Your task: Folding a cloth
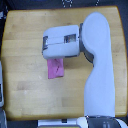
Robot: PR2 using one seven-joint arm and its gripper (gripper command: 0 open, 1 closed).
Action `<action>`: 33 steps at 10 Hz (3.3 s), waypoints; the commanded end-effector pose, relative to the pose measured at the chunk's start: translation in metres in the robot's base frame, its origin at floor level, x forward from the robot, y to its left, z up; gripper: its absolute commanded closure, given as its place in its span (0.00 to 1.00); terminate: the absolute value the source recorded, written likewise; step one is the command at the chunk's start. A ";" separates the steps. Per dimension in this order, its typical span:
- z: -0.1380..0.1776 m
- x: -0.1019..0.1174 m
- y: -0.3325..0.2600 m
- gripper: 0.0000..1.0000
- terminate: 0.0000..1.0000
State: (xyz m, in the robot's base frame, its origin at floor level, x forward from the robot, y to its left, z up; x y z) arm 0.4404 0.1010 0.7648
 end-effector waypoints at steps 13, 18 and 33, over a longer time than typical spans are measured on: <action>0.088 0.017 0.022 0.00 0.00; 0.135 0.030 0.045 0.00 0.00; 0.180 0.106 -0.189 0.00 0.00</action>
State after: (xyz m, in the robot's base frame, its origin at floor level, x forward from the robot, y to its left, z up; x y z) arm 0.5000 -0.0151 0.9439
